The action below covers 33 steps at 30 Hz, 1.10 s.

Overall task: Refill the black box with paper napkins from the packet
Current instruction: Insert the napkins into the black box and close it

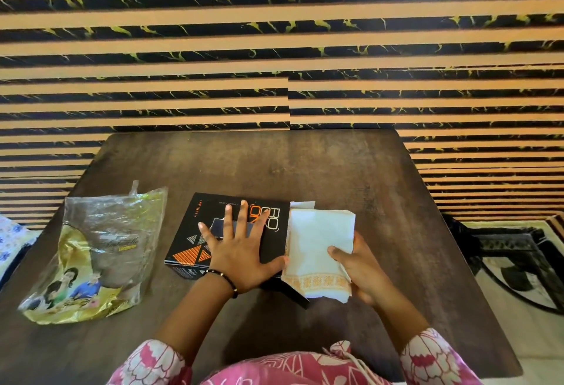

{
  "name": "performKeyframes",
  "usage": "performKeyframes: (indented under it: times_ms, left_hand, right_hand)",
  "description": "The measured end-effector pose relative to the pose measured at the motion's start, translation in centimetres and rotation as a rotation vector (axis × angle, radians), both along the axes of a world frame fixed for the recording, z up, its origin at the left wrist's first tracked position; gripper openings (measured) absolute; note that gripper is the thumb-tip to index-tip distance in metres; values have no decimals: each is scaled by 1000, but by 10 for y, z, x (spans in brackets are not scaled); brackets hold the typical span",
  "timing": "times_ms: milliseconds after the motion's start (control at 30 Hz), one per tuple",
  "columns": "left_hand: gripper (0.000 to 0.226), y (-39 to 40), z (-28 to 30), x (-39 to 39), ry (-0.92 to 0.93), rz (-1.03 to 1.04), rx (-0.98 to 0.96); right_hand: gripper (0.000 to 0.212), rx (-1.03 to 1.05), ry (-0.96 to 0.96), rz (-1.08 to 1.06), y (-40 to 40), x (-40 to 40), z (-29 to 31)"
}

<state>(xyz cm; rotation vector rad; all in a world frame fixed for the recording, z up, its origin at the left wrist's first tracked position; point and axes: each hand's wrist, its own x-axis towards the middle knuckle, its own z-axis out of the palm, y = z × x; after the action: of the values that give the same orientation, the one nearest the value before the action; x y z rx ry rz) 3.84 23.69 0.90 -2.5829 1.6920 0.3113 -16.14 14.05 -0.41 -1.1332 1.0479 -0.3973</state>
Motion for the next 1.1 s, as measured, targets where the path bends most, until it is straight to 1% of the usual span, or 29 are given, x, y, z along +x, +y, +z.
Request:
performKeyframes:
  times_ms: [67, 200, 333, 433, 533, 700, 767, 900, 1100]
  left_hand:
    - [116, 0, 1, -1, -3, -2, 2]
    - [118, 1, 2, -2, -9, -4, 8]
    - [116, 1, 0, -2, -23, 0, 2]
    - [113, 2, -1, -3, -32, 11, 16]
    - [105, 2, 1, -5, -40, 18, 25]
    - [105, 0, 1, -5, -30, 24, 32]
    - [104, 1, 1, -5, -29, 25, 24]
    - [103, 4, 1, -7, -41, 18, 6]
    - [101, 6, 0, -8, -39, 15, -25]
  right_hand:
    - [44, -21, 25, 37, 1, 5, 0]
    - [42, -24, 114, 51, 0, 6, 0]
    - [30, -32, 192, -101, 2, -7, -4]
    - [25, -106, 272, -179, 11, -9, -9]
    - [33, -195, 365, -152, 14, -1, -9]
    - [40, -315, 467, -34, 11, 22, -2]
    - [41, -316, 471, -8, 11, 22, -4]
    - [40, -196, 387, -59, 16, 7, -8]
    - [41, -225, 424, 2, 28, 13, -8]
